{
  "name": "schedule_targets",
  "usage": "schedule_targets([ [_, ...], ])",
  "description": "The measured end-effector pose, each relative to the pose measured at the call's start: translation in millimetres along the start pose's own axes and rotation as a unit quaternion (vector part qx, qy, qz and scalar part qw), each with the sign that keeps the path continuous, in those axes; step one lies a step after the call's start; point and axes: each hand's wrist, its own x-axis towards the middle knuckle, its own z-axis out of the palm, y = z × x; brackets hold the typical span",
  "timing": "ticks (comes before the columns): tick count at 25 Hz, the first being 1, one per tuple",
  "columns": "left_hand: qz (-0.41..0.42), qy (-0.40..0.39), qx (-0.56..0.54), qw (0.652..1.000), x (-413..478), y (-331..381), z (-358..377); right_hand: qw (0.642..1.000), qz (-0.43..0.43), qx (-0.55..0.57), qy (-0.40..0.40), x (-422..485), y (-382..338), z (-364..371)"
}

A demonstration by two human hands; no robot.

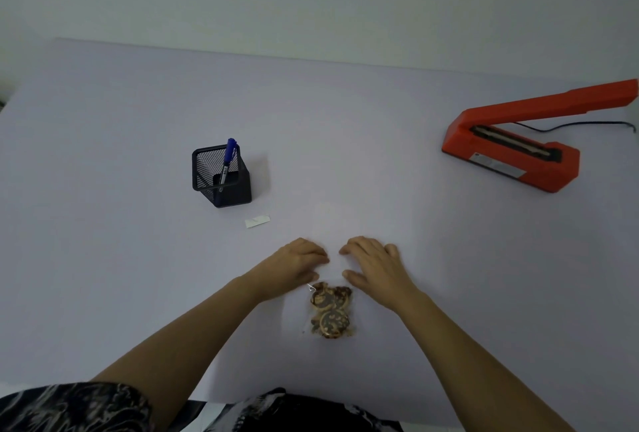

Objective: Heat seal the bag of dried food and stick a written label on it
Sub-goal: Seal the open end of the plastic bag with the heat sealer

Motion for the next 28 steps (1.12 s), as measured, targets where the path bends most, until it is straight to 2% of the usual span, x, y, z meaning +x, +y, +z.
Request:
schedule_targets([
  [7, -0.021, -0.059, -0.018, 0.998, 17.8, -0.4, -18.4, 0.999, -0.001, -0.013, -0.036, 8.7, 4.7, -4.8],
  [17, -0.061, -0.066, 0.055, 0.994, 37.3, -2.5, -27.2, 0.993, 0.041, -0.001, -0.11, 32.8, 6.3, -22.6],
  [23, -0.091, -0.086, 0.096, 0.988, 45.9, -5.9, -29.5, 0.991, 0.075, 0.017, -0.113, 45.3, 2.8, -23.6],
  [26, -0.094, -0.095, 0.091, 0.987, 45.2, -5.3, -30.9, 0.99, 0.082, 0.03, -0.114, 46.2, 1.9, -21.8],
  [28, -0.112, -0.092, 0.045, 0.988, 47.5, -3.5, -33.8, 0.986, 0.089, 0.064, -0.123, 46.3, 1.9, -21.0],
])
